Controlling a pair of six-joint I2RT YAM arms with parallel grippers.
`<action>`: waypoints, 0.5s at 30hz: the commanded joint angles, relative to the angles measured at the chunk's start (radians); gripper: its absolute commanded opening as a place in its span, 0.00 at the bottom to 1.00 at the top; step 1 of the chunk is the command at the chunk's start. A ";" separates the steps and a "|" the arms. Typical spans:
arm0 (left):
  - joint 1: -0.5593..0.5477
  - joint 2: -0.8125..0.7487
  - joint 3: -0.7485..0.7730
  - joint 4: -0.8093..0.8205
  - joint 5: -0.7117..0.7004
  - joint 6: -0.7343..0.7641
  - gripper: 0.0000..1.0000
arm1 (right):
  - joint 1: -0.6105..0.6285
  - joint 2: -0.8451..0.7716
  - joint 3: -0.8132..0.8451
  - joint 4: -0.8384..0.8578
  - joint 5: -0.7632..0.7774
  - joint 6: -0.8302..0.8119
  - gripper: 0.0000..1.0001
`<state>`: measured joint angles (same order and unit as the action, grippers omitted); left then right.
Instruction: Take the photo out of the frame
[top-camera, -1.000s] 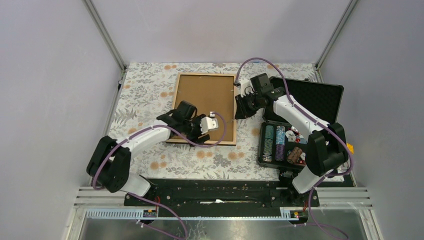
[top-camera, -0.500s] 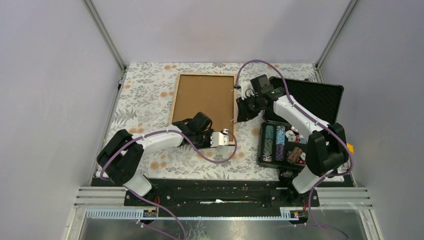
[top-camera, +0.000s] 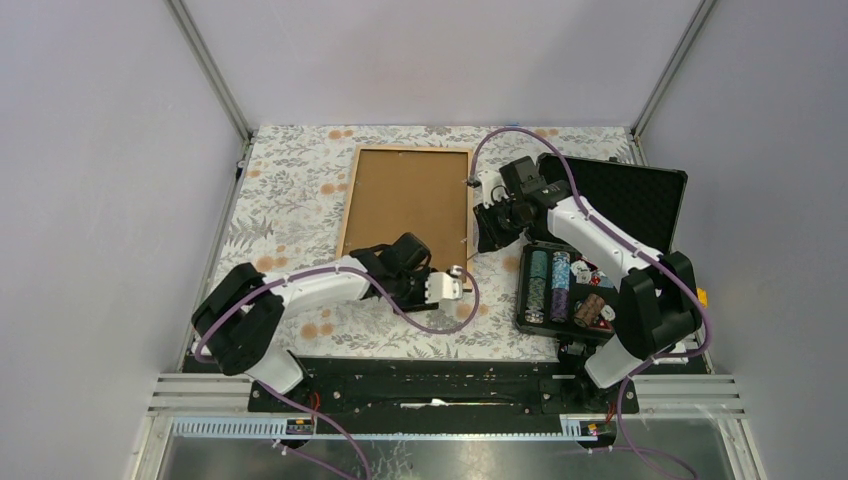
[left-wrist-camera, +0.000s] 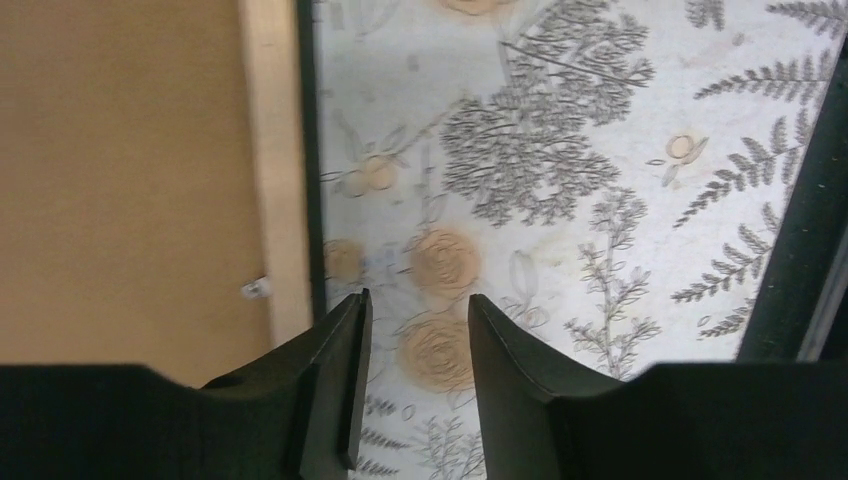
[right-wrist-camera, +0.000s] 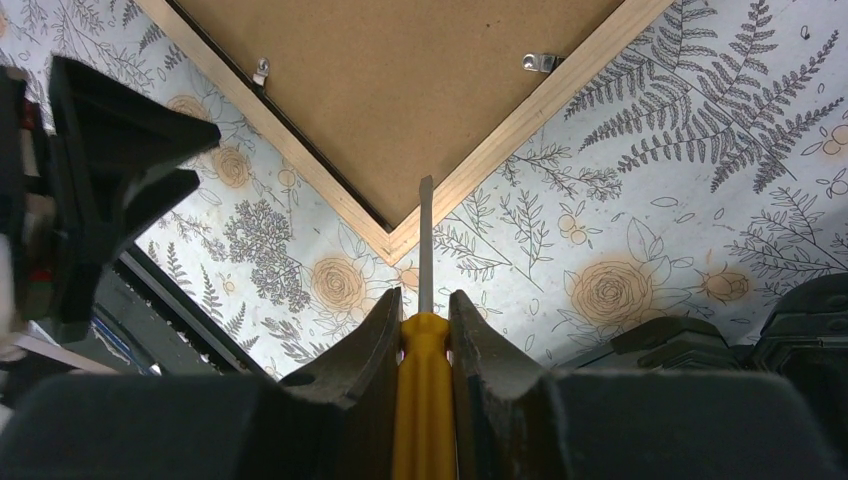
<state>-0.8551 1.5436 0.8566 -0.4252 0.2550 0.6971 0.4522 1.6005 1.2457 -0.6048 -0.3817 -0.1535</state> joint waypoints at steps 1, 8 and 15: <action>0.075 -0.082 0.093 0.002 0.026 -0.013 0.50 | 0.008 -0.050 0.027 -0.010 0.007 -0.008 0.00; 0.165 -0.007 0.147 0.016 0.020 0.063 0.66 | 0.009 -0.016 0.060 -0.010 0.024 -0.013 0.00; 0.165 0.092 0.155 0.025 0.064 0.087 0.69 | 0.009 0.007 0.083 -0.010 0.029 -0.009 0.00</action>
<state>-0.6872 1.5890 0.9882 -0.4168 0.2760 0.7528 0.4522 1.6001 1.2804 -0.6117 -0.3740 -0.1535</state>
